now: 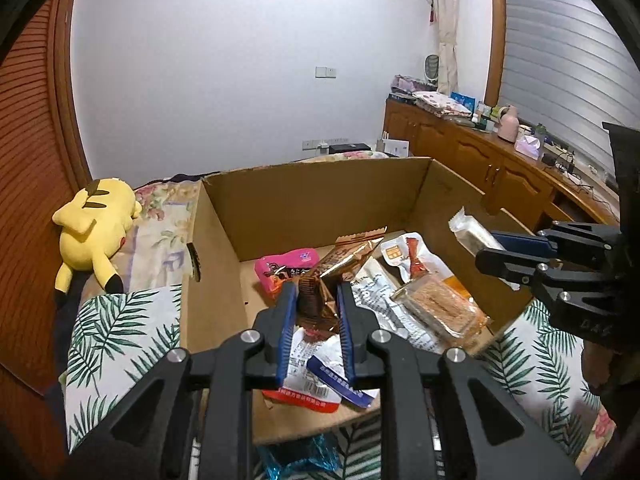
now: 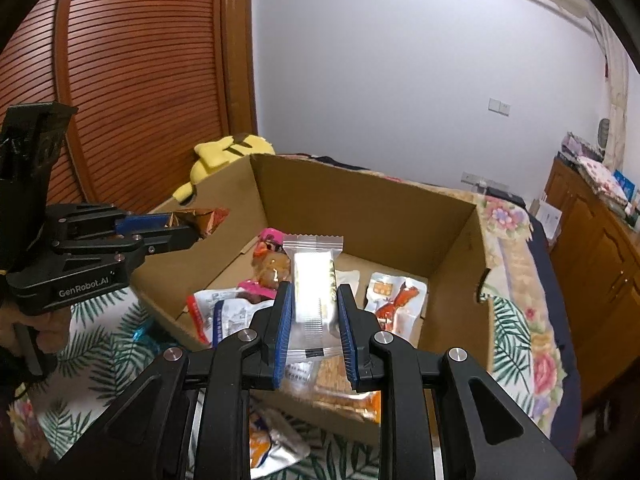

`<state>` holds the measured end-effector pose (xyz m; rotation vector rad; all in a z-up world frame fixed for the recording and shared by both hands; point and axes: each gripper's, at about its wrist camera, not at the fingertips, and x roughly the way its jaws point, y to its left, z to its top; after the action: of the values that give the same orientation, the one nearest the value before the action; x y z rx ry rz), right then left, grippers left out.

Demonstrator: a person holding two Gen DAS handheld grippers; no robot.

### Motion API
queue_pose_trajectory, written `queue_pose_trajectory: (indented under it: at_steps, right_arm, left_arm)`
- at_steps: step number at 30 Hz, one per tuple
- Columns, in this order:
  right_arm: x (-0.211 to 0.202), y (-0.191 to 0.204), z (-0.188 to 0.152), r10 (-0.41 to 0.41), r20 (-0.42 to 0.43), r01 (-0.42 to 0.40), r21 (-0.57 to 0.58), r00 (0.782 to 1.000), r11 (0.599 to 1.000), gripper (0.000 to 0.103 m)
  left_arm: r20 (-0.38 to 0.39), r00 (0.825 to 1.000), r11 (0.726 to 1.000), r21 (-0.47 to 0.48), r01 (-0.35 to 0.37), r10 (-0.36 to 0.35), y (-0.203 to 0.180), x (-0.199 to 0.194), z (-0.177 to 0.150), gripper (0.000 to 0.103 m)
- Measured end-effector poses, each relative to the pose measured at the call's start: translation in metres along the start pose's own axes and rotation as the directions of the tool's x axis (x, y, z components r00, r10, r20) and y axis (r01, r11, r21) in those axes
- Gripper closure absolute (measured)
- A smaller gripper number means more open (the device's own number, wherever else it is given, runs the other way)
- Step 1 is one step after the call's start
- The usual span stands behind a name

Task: Organize snacks
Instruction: 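Lower both snacks into the box and open both tools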

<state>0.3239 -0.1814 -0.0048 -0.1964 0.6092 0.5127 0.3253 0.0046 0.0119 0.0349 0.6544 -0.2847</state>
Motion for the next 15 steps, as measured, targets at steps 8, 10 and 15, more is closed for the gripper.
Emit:
queue_pose_trajectory:
  at_steps: [8, 10, 15]
  right_arm:
    - [0.023, 0.002, 0.002, 0.015, -0.011, -0.015, 0.010, 1.000, 1.000, 0.082]
    - [0.026, 0.003, 0.002, 0.018, -0.014, -0.017, 0.011, 1.000, 1.000, 0.082]
    - [0.033, 0.004, 0.000, 0.020, -0.026, -0.020, 0.015, 0.999, 1.000, 0.082]
  left_arm:
    - [-0.013, 1.000, 1.000, -0.005, -0.005, 0.005, 0.003, 0.017, 0.000, 0.085]
    - [-0.012, 1.000, 1.000, -0.004, -0.009, 0.009, 0.003, 0.020, -0.001, 0.085]
    - [-0.009, 1.000, 1.000, -0.006, -0.007, 0.006, 0.002, 0.020, -0.001, 0.084]
